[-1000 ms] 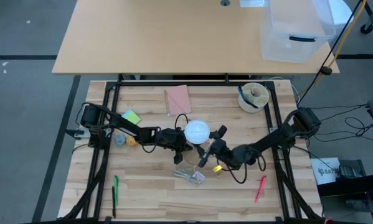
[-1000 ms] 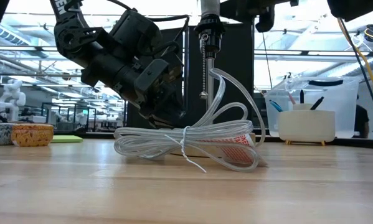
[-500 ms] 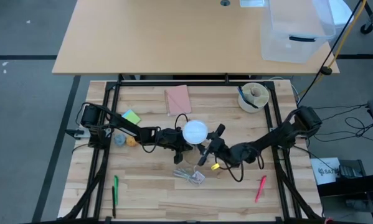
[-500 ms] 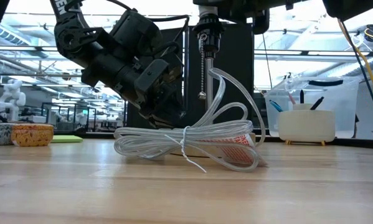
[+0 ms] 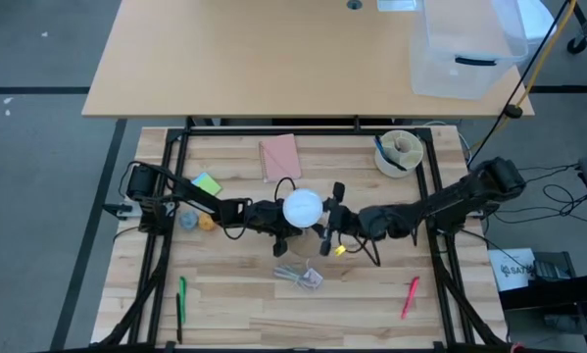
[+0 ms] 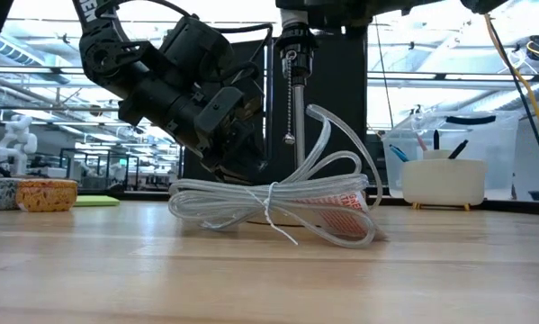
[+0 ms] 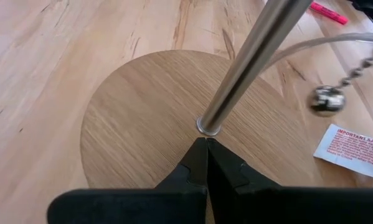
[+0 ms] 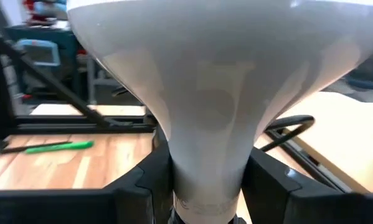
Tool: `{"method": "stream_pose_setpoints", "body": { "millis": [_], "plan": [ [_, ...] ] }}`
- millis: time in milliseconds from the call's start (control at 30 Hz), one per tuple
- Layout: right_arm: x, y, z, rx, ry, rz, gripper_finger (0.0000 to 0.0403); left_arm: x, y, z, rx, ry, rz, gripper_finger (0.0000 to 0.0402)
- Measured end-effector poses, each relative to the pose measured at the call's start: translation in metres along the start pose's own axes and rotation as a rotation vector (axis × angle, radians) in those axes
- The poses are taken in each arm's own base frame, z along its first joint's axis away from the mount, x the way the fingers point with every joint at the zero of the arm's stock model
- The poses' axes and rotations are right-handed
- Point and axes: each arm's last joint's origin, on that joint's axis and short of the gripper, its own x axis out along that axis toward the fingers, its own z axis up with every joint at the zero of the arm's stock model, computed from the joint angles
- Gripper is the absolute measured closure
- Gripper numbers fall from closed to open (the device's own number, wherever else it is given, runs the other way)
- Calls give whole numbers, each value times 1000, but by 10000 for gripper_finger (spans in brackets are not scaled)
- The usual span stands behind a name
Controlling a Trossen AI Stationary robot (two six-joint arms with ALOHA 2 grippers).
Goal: Screw lightbulb
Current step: Remove the lightbulb from the lamp
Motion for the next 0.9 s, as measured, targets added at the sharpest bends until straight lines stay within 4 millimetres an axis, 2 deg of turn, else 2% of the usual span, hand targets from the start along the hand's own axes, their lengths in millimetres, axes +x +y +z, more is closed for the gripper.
{"method": "stream_pose_setpoints", "body": {
  "millis": [467,733,900],
  "plan": [
    [8,-48,1,-71,88,380,259,0,-1,-1,-2,19,-33,402],
    [14,-78,-2,-101,39,673,260,0,-1,-1,2,19,-42,402],
    [15,-98,-5,-100,13,784,249,0,-2,0,11,15,-59,402]
  ]
}}
